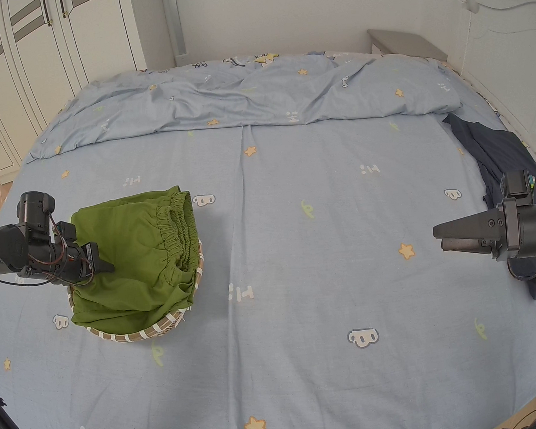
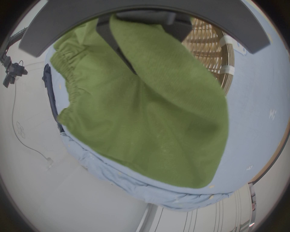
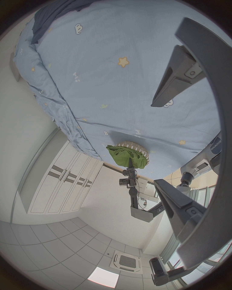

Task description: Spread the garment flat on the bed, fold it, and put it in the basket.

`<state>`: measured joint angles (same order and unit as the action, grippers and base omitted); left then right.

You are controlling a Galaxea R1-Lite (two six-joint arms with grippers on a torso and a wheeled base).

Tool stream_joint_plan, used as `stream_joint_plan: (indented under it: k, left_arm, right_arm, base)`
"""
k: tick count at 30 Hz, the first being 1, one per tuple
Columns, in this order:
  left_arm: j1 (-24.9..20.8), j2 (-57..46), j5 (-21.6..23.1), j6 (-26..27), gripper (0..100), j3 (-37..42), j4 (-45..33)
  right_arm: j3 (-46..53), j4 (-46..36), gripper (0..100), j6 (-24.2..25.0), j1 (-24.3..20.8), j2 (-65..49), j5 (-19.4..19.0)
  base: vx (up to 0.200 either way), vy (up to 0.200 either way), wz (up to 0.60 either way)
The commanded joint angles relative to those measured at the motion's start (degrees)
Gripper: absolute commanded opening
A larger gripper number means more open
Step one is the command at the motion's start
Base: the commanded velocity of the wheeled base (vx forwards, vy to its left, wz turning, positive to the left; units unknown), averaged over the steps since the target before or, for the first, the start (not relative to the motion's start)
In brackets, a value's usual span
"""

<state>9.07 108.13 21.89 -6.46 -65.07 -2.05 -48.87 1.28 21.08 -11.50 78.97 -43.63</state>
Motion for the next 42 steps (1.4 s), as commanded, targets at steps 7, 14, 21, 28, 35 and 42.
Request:
stream_joint_plan:
  k: [7, 14, 21, 28, 35, 42]
  left_arm:
    - [0.8, 6.5, -2.0, -1.4, 0, -2.7, -0.2]
    - [0.1, -1.3, -2.3, -4.3, 100, -1.8, -0.8]
    - [-0.2, -13.0, -8.3, -4.1, 100, 1.0, -0.8]
    - [-3.4, -27.8, -12.8, -3.9, 100, 7.0, -0.2]
    - [-9.9, -46.7, -22.5, -3.8, 100, 22.5, 2.6]
    - [-9.5, -66.5, -31.1, -4.2, 100, 40.8, 8.6]
  right_arm:
    - [0.1, 0.1, 100, 0.0, -0.3, 0.0, -0.1]
    - [0.1, 0.2, 100, 0.0, -0.2, -0.1, 0.0]
    - [-0.1, 0.2, 100, 0.0, 0.2, -0.4, 0.0]
    - [1.6, 0.5, 100, -1.0, 0.6, -3.9, 0.7]
    - [11.5, 2.8, 100, -7.5, 6.0, -12.7, 1.4]
    - [30.7, 7.5, 100, -14.5, 14.0, -30.1, 1.4]
  base:
    - [0.000, 0.000, 0.00]
    - [0.000, 0.000, 0.00]
    - [0.000, 0.000, 0.00]
    - [0.000, 0.000, 0.00]
    - [0.000, 0.000, 0.00]
    - [0.000, 0.000, 0.00]
